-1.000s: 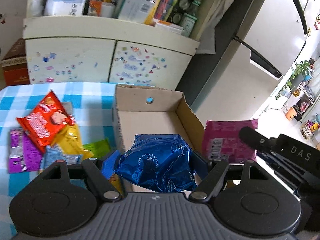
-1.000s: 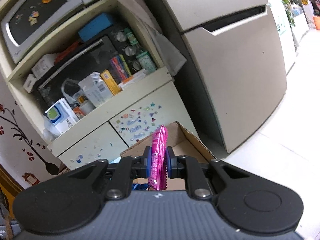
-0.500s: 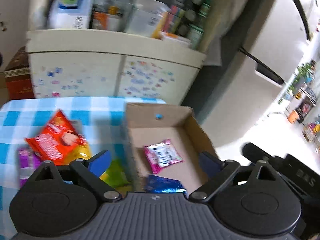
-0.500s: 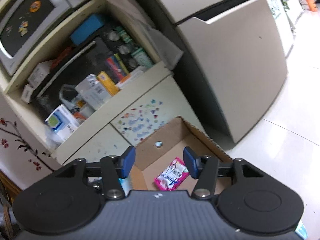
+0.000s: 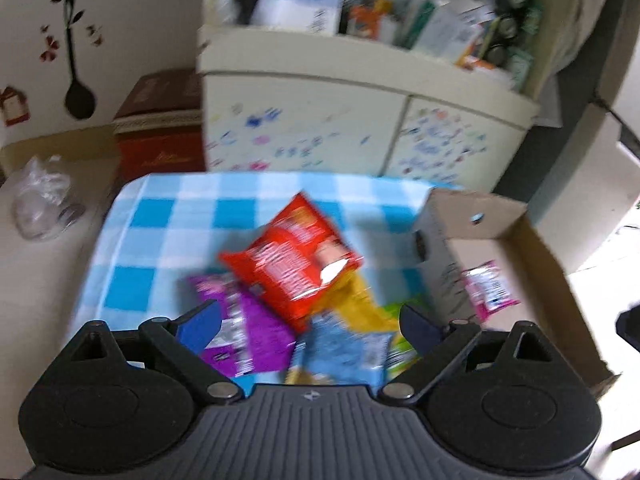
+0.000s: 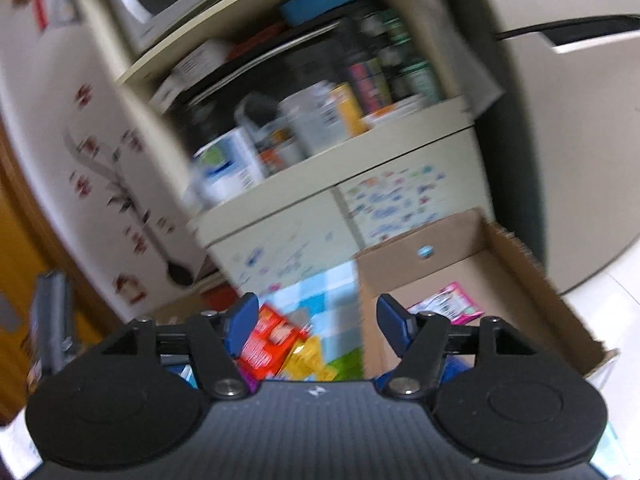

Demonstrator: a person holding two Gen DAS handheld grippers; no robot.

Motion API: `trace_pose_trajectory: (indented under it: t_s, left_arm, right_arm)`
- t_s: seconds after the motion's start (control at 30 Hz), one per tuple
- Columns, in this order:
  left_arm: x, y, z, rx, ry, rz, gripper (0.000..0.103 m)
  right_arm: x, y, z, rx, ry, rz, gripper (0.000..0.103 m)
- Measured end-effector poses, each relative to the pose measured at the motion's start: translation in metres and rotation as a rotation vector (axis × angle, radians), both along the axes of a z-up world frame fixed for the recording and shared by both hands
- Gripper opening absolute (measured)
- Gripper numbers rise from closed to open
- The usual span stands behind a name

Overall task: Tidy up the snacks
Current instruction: 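Release the pink bag into the cardboard box while the left tool drops the blue bag in, then grasp the light blue pack with the left tool while the right tool grasps the yellow pack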

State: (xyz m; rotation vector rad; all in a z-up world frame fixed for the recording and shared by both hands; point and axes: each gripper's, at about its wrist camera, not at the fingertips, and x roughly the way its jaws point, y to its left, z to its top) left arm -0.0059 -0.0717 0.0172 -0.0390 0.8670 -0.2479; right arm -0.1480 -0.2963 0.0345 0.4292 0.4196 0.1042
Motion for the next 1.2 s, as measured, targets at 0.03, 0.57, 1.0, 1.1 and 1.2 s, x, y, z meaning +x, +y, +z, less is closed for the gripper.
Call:
trace_pose_trajectory:
  t_s: [0.03, 0.57, 1.0, 1.1, 1.2]
  left_arm:
    - [0.001, 0.005, -0.003, 0.005, 0.007, 0.010, 0.098]
    - [0.014, -0.032, -0.060, 0.005, 0.103, -0.006, 0.098]
    - [0.016, -0.017, -0.093, 0.168, 0.154, -0.003, 0.101]
    - [0.013, 0.005, -0.094, 0.184, 0.181, -0.003, 0.101]
    - [0.012, 0.026, -0.093, 0.161, 0.212, 0.034, 0.100]
  right_arm:
    - [0.001, 0.008, -0.001, -0.026, 0.005, 0.021, 0.071]
    - [0.007, 0.037, -0.024, -0.071, 0.130, 0.132, 0.074]
    - [0.014, 0.059, -0.041, -0.123, 0.200, 0.204, 0.076]
    - [0.017, 0.070, -0.048, -0.147, 0.214, 0.200, 0.077]
    - [0.022, 0.081, -0.059, -0.166, 0.239, 0.176, 0.077]
